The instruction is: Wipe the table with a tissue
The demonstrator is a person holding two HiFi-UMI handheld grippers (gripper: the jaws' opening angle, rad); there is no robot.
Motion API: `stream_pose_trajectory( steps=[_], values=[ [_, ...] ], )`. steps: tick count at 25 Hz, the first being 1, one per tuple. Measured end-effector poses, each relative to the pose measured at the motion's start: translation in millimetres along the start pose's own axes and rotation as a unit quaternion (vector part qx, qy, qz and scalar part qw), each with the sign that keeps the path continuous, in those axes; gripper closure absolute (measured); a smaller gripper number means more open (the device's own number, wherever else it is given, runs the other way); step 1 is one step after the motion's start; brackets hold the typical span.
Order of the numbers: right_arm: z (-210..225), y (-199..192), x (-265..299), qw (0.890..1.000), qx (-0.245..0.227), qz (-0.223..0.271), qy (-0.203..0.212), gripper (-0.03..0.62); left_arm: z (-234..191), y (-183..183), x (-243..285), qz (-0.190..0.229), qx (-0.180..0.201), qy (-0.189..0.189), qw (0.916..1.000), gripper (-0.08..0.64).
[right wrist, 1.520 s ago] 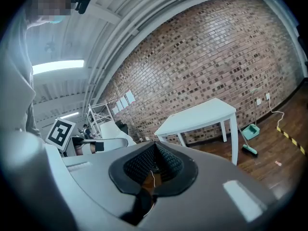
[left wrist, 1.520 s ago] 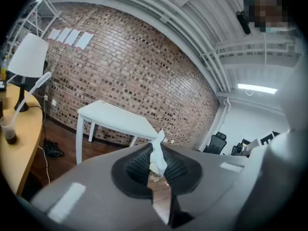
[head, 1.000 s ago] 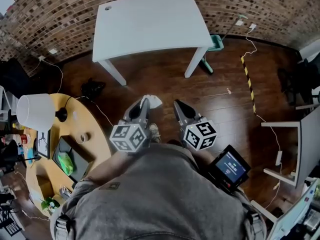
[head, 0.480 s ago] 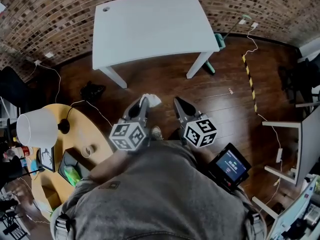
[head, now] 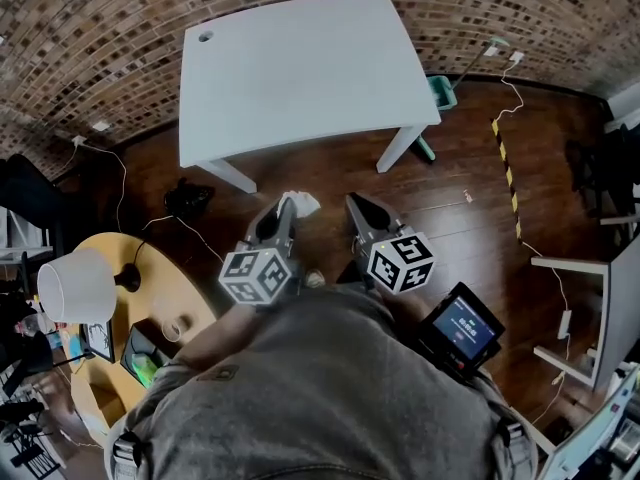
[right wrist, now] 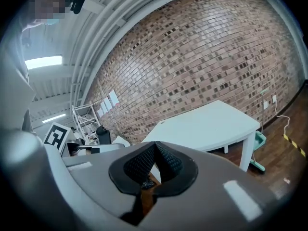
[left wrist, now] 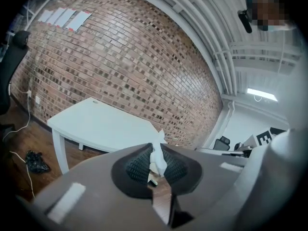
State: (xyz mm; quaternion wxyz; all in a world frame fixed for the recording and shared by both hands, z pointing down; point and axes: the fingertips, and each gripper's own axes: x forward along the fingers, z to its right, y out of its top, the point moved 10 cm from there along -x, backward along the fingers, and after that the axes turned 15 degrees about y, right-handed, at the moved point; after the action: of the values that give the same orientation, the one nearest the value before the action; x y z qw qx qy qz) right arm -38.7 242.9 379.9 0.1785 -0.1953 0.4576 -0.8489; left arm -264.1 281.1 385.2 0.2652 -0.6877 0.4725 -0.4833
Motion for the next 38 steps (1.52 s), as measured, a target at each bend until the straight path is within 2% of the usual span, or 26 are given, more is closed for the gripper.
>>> stream_pose_trajectory(
  steps=[11,19,27,38],
  values=[
    [131.7,65.1,7.4,1.0,0.007,-0.016,0.022,0.581,70.5,27.2,119.4,0.0,0.017,0.03,0.9994,0.532],
    [199.4,90.2,3.1,0.999,0.009,-0.033,0.03,0.581,110.7,31.4,173.8,-0.02,0.029,0.059,0.9976,0.532],
    [235.6,96.6,4.9,0.999,0.031,-0.04,0.02,0.581,123.0,38.4,213.5,-0.034,0.034,0.071,0.9963,0.532],
    [263.5,102.4,27.5,0.997,0.035,-0.065,-0.024,0.581,97.3,37.5,273.8,-0.068,0.042,0.069,0.9944,0.532]
  ],
)
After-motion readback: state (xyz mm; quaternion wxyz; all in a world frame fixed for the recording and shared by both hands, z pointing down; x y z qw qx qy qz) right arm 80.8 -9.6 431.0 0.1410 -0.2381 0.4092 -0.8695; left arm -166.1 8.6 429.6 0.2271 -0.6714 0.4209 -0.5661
